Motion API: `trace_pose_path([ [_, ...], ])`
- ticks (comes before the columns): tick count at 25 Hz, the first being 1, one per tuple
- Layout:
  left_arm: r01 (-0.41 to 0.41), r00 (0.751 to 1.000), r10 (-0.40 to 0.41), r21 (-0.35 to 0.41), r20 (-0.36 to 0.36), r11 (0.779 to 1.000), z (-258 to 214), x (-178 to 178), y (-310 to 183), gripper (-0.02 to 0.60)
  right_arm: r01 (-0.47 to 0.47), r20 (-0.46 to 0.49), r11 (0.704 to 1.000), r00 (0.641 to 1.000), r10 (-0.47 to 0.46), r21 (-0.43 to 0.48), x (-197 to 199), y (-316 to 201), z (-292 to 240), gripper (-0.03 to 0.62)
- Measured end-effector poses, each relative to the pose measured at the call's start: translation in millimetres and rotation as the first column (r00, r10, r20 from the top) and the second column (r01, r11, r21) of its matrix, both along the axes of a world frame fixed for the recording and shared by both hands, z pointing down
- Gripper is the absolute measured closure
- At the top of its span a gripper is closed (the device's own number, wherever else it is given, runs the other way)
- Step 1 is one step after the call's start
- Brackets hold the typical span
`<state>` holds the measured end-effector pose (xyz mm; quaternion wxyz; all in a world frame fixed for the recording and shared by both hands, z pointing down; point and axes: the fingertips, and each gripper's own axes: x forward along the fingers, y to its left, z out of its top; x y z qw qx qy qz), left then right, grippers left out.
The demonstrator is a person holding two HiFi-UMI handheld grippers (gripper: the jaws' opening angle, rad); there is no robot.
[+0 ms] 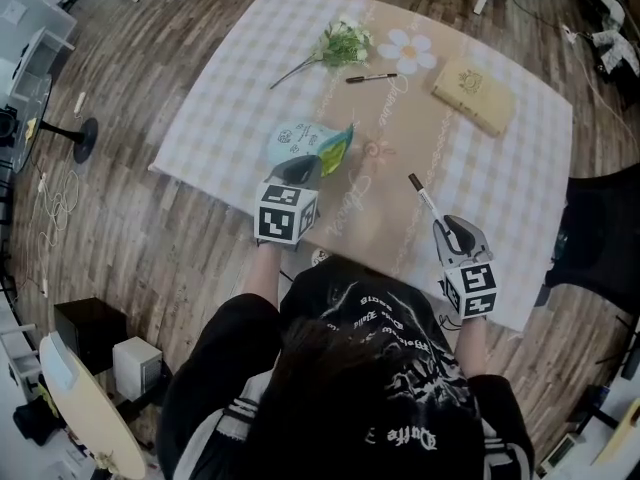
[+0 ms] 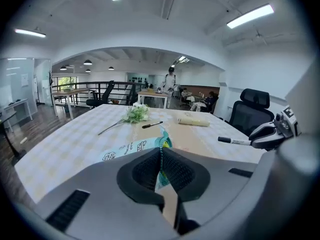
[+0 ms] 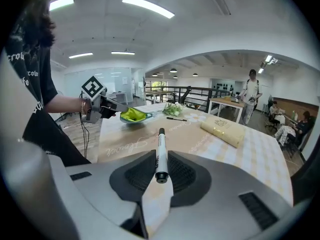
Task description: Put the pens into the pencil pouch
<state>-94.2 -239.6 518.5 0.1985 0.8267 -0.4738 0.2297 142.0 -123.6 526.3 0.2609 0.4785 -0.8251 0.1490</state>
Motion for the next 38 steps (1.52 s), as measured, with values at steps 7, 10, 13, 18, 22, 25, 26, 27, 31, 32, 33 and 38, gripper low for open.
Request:
trace_pose_path([
  [7,-0.020,0.997,0.021,0.011,-0.080,1.000,-18.3,14.2,16.7,0.552,0.125,-0.077,0.991,0.990,-0.121,0.039,-28.5,-13.8,-15.4,0.513],
  [10,-0.037,0.995,0.038,0.012,-0.089,0.999,-22.1,18.7,24.3,0.552,0.184,-0.117,0.982,0.977,-0.178,0.038,-42.4,-14.9,-16.4,0.513],
  [13,-0.066,0.995,0.066,0.007,-0.070,0.998,-18.8,24.2,30.1,0.552,0.231,-0.150,0.972,0.963,-0.223,0.039,-53.9,-19.9,-19.8,0.513],
  [18,-0.085,0.994,0.085,-0.003,-0.075,0.996,-14.8,29.8,36.2,0.552,0.334,-0.225,0.943,0.920,-0.321,0.018,-79.6,-27.5,-20.3,0.513],
  [22,-0.111,0.992,0.110,-0.012,-0.059,0.994,-12.7,32.2,40.5,0.552,0.378,-0.247,0.926,0.897,-0.366,0.004,-93.6,-31.4,-23.6,0.513],
  [25,-0.101,0.993,0.100,-0.017,-0.057,0.995,-9.6,28.5,42.0,0.552,0.386,-0.245,0.922,0.895,-0.372,0.012,-98.4,-33.6,-28.9,0.513],
  [26,-0.097,0.994,0.096,-0.019,-0.058,0.995,-8.8,27.2,42.6,0.552,0.386,-0.244,0.922,0.896,-0.371,0.016,-98.8,-33.4,-30.8,0.513],
  [27,-0.095,0.994,0.094,-0.021,-0.058,0.995,-8.3,26.2,43.1,0.552,0.388,-0.242,0.922,0.896,-0.372,0.018,-99.2,-32.8,-32.8,0.513],
  [31,-0.113,0.992,0.112,-0.021,-0.064,0.993,-9.0,27.8,46.7,0.552,0.421,-0.250,0.907,0.879,-0.407,0.006,-104.9,-30.3,-36.2,0.513],
  [32,-0.124,0.990,0.123,-0.020,-0.064,0.992,-9.0,29.3,48.1,0.552,0.433,-0.259,0.901,0.871,-0.418,0.000,-107.5,-30.2,-35.6,0.513],
  [33,-0.137,0.989,0.135,-0.020,-0.063,0.990,-8.9,30.9,49.6,0.552,0.443,-0.267,0.897,0.863,-0.428,-0.006,-110.3,-30.5,-34.9,0.513],
  [38,-0.221,0.971,0.219,-0.008,-0.091,0.975,-13.1,42.6,60.1,0.552,0.485,-0.285,0.874,0.835,-0.471,-0.024,-125.3,-32.6,-32.0,0.513],
])
